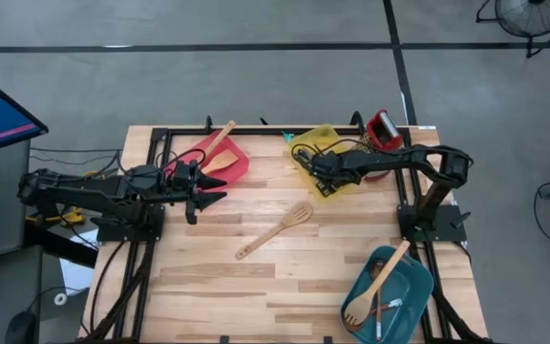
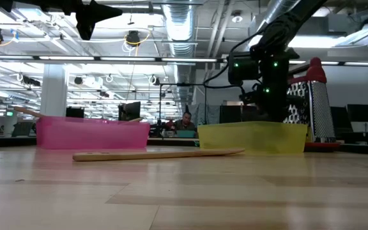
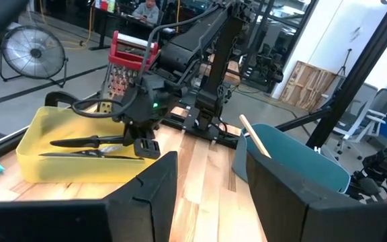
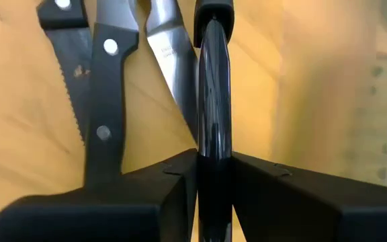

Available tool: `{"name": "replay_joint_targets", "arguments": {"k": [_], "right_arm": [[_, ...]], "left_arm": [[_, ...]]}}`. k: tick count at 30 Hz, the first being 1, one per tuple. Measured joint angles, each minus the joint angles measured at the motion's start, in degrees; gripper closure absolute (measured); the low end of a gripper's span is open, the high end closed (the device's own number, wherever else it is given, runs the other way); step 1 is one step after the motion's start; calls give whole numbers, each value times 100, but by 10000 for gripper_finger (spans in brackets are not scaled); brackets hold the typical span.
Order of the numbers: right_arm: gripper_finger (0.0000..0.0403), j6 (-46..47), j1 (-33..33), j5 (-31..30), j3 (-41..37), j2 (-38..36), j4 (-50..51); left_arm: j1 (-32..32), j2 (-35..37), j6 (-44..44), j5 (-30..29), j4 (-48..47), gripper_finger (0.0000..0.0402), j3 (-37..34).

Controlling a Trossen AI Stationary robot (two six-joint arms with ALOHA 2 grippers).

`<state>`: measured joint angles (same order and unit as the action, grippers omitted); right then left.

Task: Pick & Place Kitchen Items
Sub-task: Put the black knife into the yellow bin, then put the wooden slotted serving spoon into the blue bin

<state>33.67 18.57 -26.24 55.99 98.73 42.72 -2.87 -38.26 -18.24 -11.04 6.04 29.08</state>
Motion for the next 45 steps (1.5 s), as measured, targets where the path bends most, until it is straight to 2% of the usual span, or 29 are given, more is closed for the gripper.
{"name": "replay_joint_targets", "arguments": {"k": [17,23,26,32,35,39,45], "right_arm": [[316,-16,35,44,0,-10,-117],[275,-22,35,42,0,-10,-156],[249,-114,35,34,3,-11,-282],[193,-467,-42,246,505,-341,-223],[174,-640,-204,292,807,-683,-211],[169,-713,-466,304,1166,-1329,-232],[178,-682,-1076,306,1409,-2386,-259]], "left_arm": [[0,-13,151,1,-6,243,0],[0,-13,151,11,-23,243,0],[0,-65,213,226,-42,234,0],[-14,-451,295,823,-70,191,0],[-144,-778,299,860,-64,166,0],[-439,-1309,299,662,-27,146,0],[-1071,-2150,142,-399,13,143,0]]}}
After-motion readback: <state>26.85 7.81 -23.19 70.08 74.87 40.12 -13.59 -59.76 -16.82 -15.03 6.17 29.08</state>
